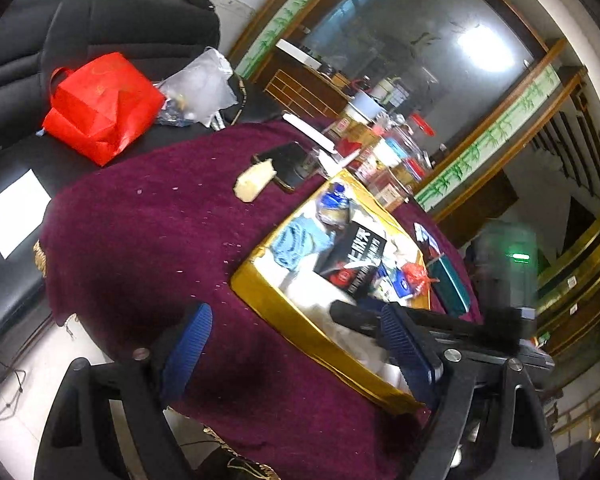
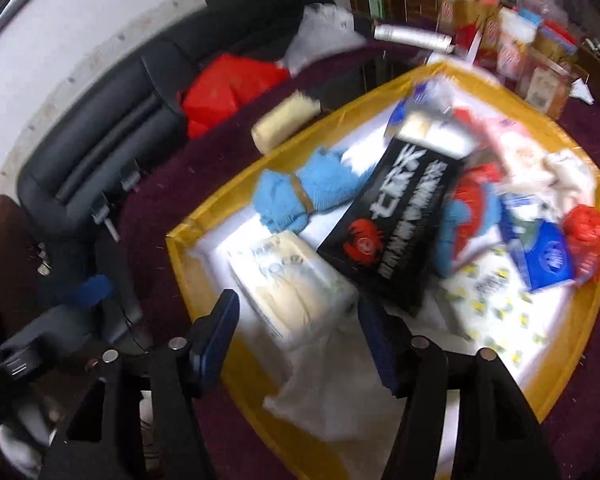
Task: Organize soft objects
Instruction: 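Move both open tools back toward the remaining items on the table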
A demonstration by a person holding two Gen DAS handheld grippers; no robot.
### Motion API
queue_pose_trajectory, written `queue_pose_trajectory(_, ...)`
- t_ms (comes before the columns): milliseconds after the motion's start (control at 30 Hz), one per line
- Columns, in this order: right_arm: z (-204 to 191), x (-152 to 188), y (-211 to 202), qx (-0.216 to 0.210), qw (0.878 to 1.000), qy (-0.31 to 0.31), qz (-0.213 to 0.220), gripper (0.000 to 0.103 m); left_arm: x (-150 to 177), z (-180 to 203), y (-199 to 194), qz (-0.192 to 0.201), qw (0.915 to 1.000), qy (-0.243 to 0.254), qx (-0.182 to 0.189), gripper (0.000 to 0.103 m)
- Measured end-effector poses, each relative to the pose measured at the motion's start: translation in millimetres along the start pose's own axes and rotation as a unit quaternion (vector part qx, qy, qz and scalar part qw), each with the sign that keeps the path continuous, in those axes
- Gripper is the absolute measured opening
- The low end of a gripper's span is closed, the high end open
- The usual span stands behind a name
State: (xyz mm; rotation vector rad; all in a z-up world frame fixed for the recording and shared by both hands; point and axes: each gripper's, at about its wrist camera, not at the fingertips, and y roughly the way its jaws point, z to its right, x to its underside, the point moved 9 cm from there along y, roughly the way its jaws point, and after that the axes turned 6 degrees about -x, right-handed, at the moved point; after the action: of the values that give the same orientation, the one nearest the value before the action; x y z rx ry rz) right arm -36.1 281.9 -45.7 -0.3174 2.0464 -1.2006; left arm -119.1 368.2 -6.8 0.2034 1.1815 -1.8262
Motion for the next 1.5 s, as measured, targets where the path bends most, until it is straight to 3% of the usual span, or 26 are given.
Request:
queue_pose_trajectory(167, 12.2, 11.3, -71.7, 0.024, 0.994, -0.015, 0.102, 0.080, 7.6, 43.2, -2.6, 0.014, 0.9971, 0.064, 0.040, 0.094)
queue_pose_trajectory(267, 40.5, 32.2, -126.8, 0.101, 0.980, -0.022, 0.169, 0.086, 17.5, 80.6, 1.5, 0.029, 0.9910, 0.122, 0.047, 0.102)
queue_pose_trajectory(333, 64.9, 48.1, -158.6, 0.148, 0.969, -0.019, 0.196, 0.092, 29.9, 109.3, 10.9, 0.010, 0.9865, 0.152, 0.060, 0.102)
queue_pose_trajectory(400, 91.7, 67.1, -187.8, 0.170, 0.961, -0.006, 0.216, 0.094, 50.6, 145.4, 21.3, -0.019, 0.9786, 0.188, 0.081, 0.102)
queue_pose_trajectory(533, 157.0, 112.3, -226.1, 0.148, 0.961, 0.083, 0.218, 0.094, 92.8, 199.9, 38.8, -0.075, 0.9620, 0.236, 0.116, 0.102)
queue_pose_trajectory(700, 233.9, 176.3, -260.8, 0.148, 0.943, 0.197, 0.223, 0.094, 145.2, 247.8, 74.1, -0.162, 0.9414, 0.274, 0.112, 0.102)
queue_pose_trajectory(900, 294.1, 237.9, -291.1, 0.158, 0.913, 0.290, 0.239, 0.094, 176.1, 292.3, 108.8, -0.183, 0.9223, 0.329, 0.086, 0.102)
queue_pose_trajectory(1033, 317.6, 263.8, -299.9, 0.164, 0.901, 0.318, 0.244, 0.094, 180.0, 299.6, 145.8, -0.206, 0.9235, 0.317, 0.062, 0.102)
queue_pose_trajectory(1100, 324.3, 272.4, -303.0, 0.166, 0.898, 0.326, 0.245, 0.094, 177.6, 294.9, 164.6, -0.212, 0.9284, 0.301, 0.046, 0.102)
queue_pose_trajectory(1233, 336.0, 282.3, -305.8, 0.171, 0.895, 0.333, 0.243, 0.094, 174.4, 295.6, 170.6, -0.187, 0.9313, 0.310, 0.037, 0.102)
queue_pose_trajectory(1433, 355.7, 279.7, -318.5, 0.177, 0.887, 0.342, 0.256, 0.094, 180.3, 296.7, 169.9, -0.171, 0.9232, 0.343, 0.027, 0.102)
queue_pose_trajectory(1500, 363.2, 275.7, -325.1, 0.182, 0.882, 0.345, 0.263, 0.094, 177.4, 295.3, 168.1, -0.172, 0.9271, 0.331, 0.040, 0.102)
